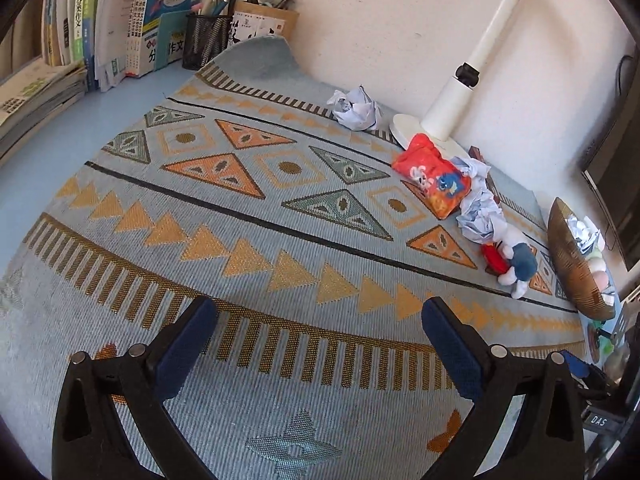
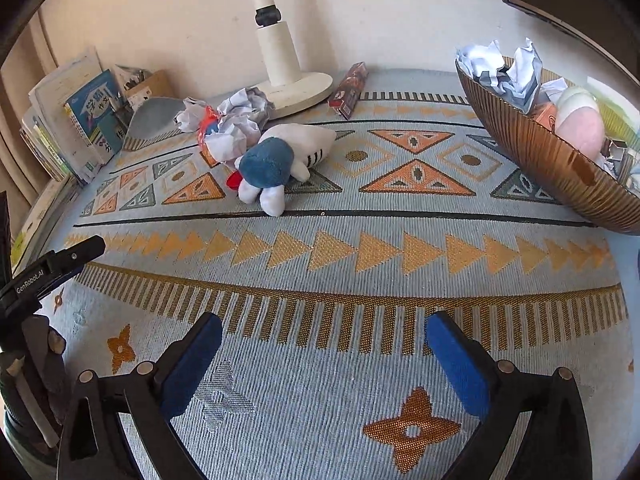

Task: Organize objects
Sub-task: 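Withdraw both open tools from the bowl over the rug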

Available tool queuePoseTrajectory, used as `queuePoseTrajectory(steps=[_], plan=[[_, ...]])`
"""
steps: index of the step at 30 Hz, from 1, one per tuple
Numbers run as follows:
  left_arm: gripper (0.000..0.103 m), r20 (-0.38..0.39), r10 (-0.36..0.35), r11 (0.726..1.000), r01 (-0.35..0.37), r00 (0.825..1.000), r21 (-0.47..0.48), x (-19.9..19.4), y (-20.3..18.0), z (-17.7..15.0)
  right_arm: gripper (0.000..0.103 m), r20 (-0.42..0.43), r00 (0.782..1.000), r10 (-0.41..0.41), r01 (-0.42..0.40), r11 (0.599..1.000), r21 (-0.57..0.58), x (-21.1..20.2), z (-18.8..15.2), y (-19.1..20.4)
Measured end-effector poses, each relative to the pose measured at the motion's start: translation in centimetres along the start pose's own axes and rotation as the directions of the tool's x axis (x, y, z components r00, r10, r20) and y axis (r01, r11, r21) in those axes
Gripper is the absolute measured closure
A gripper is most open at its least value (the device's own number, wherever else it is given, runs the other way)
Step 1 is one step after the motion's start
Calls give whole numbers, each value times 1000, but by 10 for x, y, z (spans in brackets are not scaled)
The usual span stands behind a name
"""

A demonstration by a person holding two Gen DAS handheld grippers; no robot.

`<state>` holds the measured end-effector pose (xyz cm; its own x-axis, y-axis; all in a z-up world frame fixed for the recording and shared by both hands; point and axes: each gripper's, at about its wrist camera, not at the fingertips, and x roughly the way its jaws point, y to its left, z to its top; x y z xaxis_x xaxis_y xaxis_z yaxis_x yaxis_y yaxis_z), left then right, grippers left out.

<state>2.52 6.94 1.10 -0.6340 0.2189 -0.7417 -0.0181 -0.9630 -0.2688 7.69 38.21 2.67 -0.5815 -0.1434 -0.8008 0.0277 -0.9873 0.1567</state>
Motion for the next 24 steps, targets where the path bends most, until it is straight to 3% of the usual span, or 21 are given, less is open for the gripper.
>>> queuePoseTrajectory(steps=[4, 7, 15, 24], plan=[[1, -24, 104, 991, -102, 994, 85, 8, -16, -2, 0, -2, 1000, -6, 6, 1000, -4, 2, 1, 2], [1, -34, 144, 983, -139, 989, 117, 10, -20, -3, 0, -3, 1000, -9, 9, 1000, -6, 2, 1, 2], [1, -35, 153, 982, -148, 988, 118, 9, -21, -4, 0, -1, 1000, -5, 5, 1000, -5, 2, 1, 2], [0, -52, 210, 966, -199, 976, 164, 13, -27, -5, 0, -1, 1000, -6, 6, 1000, -4, 2, 1, 2]])
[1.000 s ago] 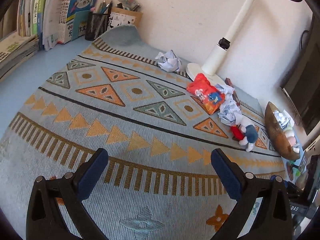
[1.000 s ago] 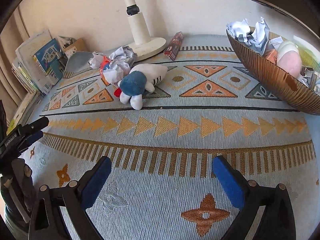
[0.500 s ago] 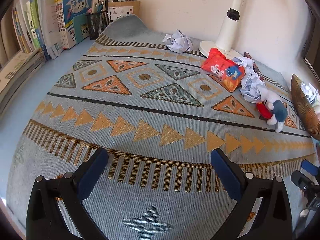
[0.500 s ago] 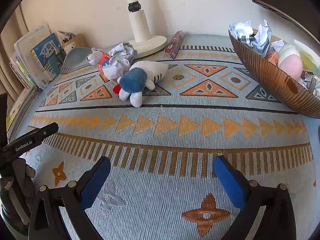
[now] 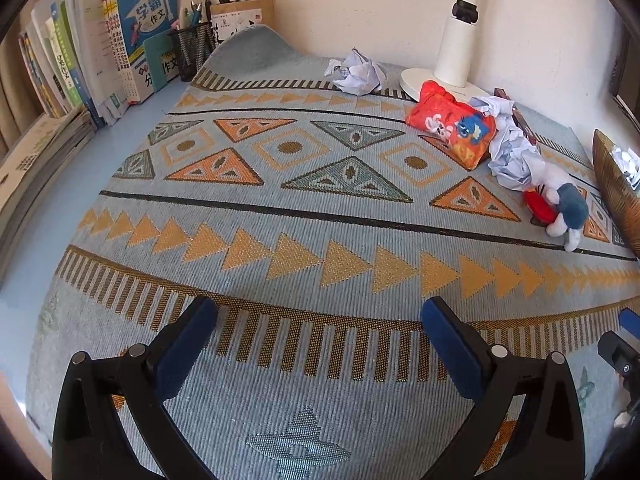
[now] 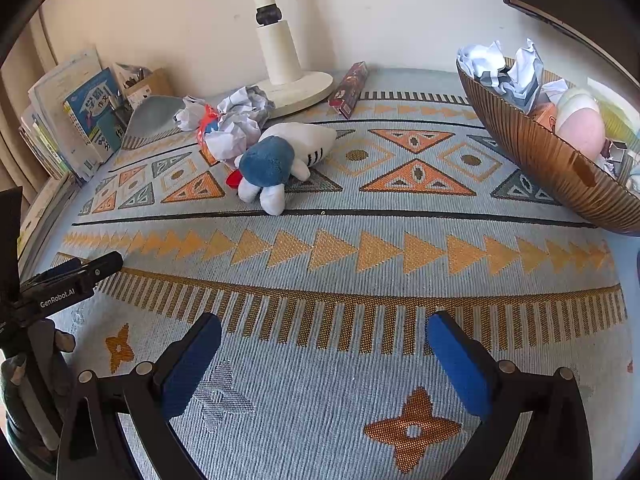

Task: Organize objects
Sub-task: 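Withdraw both open tools from the bowl over the rug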

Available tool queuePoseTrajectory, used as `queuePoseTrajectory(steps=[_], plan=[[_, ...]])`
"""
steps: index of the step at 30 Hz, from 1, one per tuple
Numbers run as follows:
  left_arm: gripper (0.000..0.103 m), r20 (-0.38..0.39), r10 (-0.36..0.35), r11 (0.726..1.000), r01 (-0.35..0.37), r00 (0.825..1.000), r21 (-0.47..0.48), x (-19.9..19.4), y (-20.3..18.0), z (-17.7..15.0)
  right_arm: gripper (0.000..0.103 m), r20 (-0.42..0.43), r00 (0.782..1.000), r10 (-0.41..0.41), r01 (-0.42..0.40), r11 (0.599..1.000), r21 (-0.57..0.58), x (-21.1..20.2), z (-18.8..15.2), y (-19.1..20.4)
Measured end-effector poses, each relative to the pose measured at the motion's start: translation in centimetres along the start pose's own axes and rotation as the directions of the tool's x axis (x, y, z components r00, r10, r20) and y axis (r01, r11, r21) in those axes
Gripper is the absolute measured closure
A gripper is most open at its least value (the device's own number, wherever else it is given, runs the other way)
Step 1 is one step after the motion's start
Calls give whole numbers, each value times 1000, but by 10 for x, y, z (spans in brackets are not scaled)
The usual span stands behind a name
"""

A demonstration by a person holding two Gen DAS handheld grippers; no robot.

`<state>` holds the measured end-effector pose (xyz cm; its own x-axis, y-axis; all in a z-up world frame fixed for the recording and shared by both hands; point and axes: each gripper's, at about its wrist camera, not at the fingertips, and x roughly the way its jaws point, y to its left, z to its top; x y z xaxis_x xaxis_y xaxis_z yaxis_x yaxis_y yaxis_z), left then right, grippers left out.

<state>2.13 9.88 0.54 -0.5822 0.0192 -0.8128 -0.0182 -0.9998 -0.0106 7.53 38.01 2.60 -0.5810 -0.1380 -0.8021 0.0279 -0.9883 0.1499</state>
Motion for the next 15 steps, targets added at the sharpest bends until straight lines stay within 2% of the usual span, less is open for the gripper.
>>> queuePoseTrajectory(steps=[9, 12, 13, 15], plan=[[0, -2, 0, 1000, 0, 1000, 2, 0, 0, 0, 0, -1, 1000, -3, 3, 1000, -3, 1, 0, 0], [1, -40, -35, 999, 36, 999, 15, 2, 5, 13, 0, -4, 1000, -10, 10, 1000, -8, 2, 0, 1], [3, -10, -67, 997, 67, 998, -32, -2, 15, 23, 0, -4, 1000, -11, 11, 1000, -9, 2, 0, 1], [3, 100, -123, 981, 137, 987, -140, -14, 38, 51, 0, -7, 1000, -13, 13, 1000, -8, 3, 0, 1]])
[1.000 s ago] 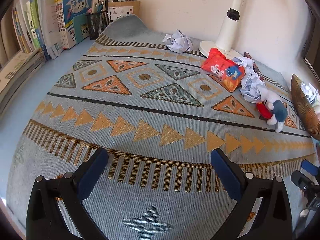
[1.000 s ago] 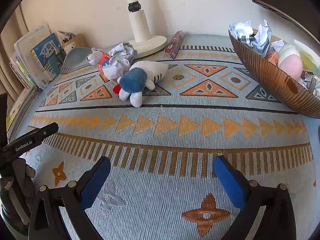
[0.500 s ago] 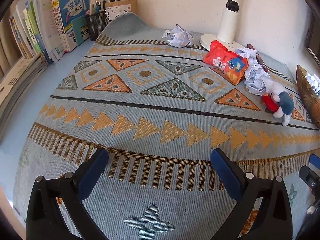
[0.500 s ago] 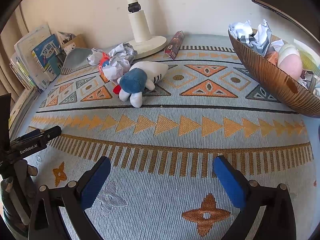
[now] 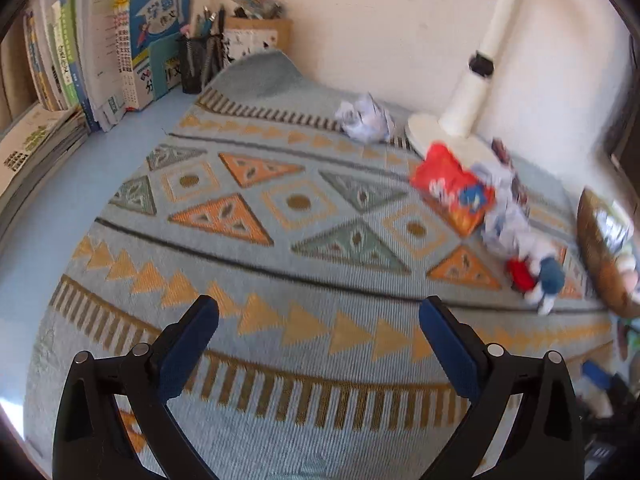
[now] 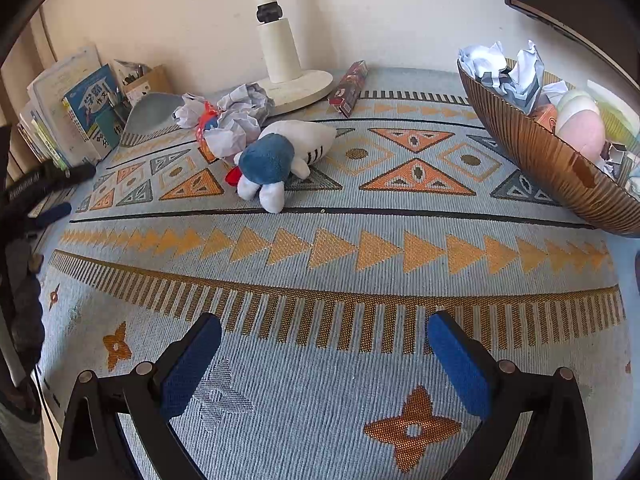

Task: Organize objects
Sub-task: 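Withdraw both open tools from the bowl over the rug, then grasp a crumpled paper with the left tool while the right tool grasps another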

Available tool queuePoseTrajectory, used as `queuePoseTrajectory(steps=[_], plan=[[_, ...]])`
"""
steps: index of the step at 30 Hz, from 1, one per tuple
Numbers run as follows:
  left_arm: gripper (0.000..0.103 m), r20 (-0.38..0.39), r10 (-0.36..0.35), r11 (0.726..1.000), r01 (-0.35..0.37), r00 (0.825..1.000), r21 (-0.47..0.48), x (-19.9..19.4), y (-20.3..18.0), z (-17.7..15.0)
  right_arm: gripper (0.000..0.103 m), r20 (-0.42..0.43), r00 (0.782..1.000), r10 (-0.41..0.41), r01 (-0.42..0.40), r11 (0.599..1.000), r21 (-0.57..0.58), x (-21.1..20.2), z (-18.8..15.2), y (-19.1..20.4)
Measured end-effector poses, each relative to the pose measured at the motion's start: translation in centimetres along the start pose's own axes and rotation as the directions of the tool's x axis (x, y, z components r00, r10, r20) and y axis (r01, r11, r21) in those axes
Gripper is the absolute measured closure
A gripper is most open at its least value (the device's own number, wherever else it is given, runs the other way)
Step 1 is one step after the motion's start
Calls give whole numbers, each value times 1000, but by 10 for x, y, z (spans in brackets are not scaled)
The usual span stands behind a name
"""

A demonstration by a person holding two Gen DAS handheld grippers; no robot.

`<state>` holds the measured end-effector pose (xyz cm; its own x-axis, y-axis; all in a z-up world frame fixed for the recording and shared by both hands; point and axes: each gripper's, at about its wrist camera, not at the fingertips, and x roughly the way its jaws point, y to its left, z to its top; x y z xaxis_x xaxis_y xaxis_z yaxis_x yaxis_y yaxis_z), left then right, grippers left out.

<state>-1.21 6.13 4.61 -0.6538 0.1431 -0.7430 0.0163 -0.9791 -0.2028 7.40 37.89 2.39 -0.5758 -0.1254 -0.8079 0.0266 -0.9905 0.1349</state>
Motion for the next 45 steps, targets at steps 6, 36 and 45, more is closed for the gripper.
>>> queuePoseTrajectory(steps=[6, 36, 45], plan=[[2, 64, -76, 994, 71, 995, 77, 33, -9, 95, 0, -35, 997, 71, -69, 997, 45, 3, 24, -6], [61, 47, -154, 958, 137, 987, 253, 66, -47, 114, 60, 140, 979, 148, -123, 977, -175, -36, 93, 51], [61, 32, -173, 978, 168, 984, 125, -21, -44, 4, 60, 68, 997, 47, -43, 997, -66, -36, -3, -16]])
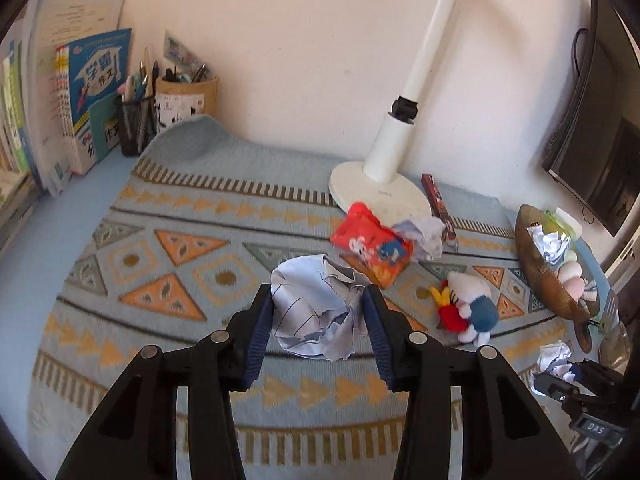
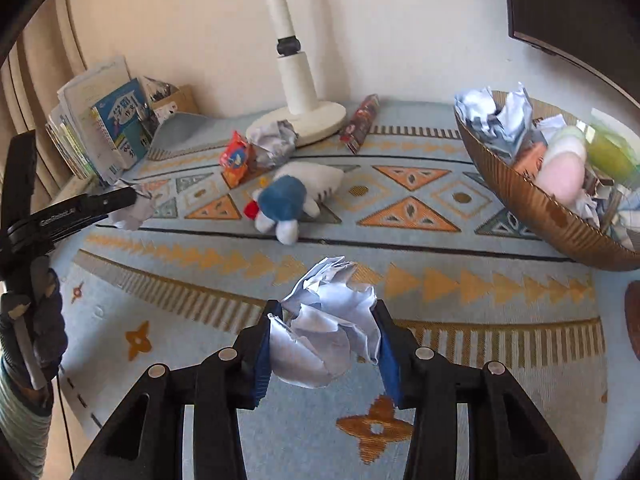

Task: Organize objects
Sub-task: 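Grasp a crumpled paper with the left tool while the right tool grasps another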

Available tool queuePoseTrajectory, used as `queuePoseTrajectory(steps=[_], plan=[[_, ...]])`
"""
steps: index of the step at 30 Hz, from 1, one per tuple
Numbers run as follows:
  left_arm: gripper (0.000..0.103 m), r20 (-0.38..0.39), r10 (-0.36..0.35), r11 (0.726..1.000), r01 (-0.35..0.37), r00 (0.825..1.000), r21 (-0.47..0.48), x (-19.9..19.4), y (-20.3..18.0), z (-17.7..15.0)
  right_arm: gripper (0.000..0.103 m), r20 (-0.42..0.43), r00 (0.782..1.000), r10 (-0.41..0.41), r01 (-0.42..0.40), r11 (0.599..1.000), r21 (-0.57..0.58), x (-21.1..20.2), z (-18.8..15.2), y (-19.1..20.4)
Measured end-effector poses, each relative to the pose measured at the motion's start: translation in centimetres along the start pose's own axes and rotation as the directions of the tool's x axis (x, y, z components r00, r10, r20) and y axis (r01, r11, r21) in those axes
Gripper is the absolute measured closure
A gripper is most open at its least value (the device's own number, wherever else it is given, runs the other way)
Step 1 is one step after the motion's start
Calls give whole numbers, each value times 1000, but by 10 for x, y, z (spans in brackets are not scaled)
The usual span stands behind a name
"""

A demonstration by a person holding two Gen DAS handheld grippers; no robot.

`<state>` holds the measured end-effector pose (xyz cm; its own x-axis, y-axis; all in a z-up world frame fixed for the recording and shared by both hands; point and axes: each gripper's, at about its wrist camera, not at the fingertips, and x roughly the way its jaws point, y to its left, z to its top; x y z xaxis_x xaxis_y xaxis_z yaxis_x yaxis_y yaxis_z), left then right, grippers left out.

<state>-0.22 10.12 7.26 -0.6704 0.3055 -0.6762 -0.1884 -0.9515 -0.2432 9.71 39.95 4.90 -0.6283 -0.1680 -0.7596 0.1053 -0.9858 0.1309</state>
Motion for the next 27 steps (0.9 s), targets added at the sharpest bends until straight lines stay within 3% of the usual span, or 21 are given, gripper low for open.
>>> queuePoseTrajectory(steps=[5, 8, 10, 15, 27], plan=[[61, -38, 55, 998, -54, 998, 39, 20, -22, -46, 59, -5, 1000, 2, -2, 1000, -26, 8, -6, -5], [60, 3, 53, 996, -53, 999, 69, 11, -27, -48, 59, -23, 1000, -15, 14, 999, -42, 14, -6, -1], [59, -15, 84, 993, -83, 996, 83, 16, -28, -52, 59, -22, 1000, -6, 5, 1000, -29, 14, -6, -4], [56, 24, 123, 980, -125, 992, 157, 12, -43, -56, 58, -30, 999, 12, -11, 1000, 13, 15, -6, -11], [54, 20, 112, 986, -114, 994, 124, 12, -37, -56, 52, -37, 999, 4, -4, 1000, 5, 17, -5, -9]])
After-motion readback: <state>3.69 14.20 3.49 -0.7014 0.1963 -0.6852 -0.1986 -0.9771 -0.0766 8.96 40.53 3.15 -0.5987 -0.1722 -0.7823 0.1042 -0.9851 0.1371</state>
